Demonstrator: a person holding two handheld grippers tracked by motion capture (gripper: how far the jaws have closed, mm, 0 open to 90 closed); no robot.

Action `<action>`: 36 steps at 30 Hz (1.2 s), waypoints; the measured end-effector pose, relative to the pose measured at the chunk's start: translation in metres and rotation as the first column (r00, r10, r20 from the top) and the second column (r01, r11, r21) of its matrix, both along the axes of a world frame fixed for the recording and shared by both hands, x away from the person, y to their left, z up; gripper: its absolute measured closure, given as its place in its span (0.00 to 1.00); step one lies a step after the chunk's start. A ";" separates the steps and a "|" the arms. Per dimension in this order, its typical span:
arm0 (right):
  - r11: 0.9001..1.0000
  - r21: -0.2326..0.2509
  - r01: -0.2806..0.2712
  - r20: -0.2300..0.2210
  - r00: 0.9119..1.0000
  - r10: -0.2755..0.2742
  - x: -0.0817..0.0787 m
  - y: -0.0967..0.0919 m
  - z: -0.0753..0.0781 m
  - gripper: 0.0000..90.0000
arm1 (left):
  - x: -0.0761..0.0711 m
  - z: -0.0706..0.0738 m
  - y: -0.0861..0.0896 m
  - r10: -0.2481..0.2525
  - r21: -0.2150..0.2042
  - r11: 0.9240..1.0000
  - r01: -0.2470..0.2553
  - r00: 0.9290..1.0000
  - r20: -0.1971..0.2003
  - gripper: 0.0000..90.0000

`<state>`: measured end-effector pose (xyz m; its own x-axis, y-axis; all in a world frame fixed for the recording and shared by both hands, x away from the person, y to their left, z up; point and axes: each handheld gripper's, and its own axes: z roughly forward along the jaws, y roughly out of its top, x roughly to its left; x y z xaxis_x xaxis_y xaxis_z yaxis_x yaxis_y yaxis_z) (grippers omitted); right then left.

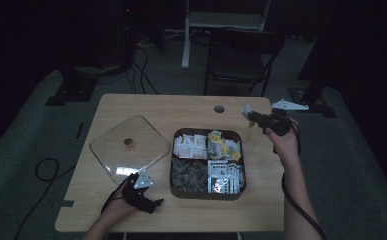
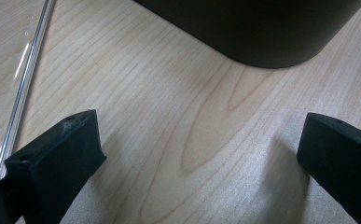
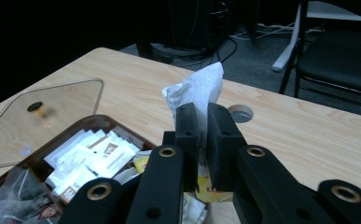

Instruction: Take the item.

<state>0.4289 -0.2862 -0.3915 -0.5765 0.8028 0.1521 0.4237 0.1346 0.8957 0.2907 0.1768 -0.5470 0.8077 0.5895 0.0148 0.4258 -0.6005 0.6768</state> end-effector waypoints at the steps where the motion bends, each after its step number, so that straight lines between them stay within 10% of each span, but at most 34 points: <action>1: 1.000 0.000 0.000 0.000 1.000 0.000 0.000 0.000 0.000 0.94 | 0.000 0.000 0.000 0.000 0.000 1.000 0.000 1.000 0.000 0.00; 36: 0.992 0.025 0.122 -0.140 0.983 -0.117 0.021 -0.037 -0.066 0.93 | 0.000 0.000 0.000 0.001 -0.001 1.000 -0.001 1.000 0.000 0.00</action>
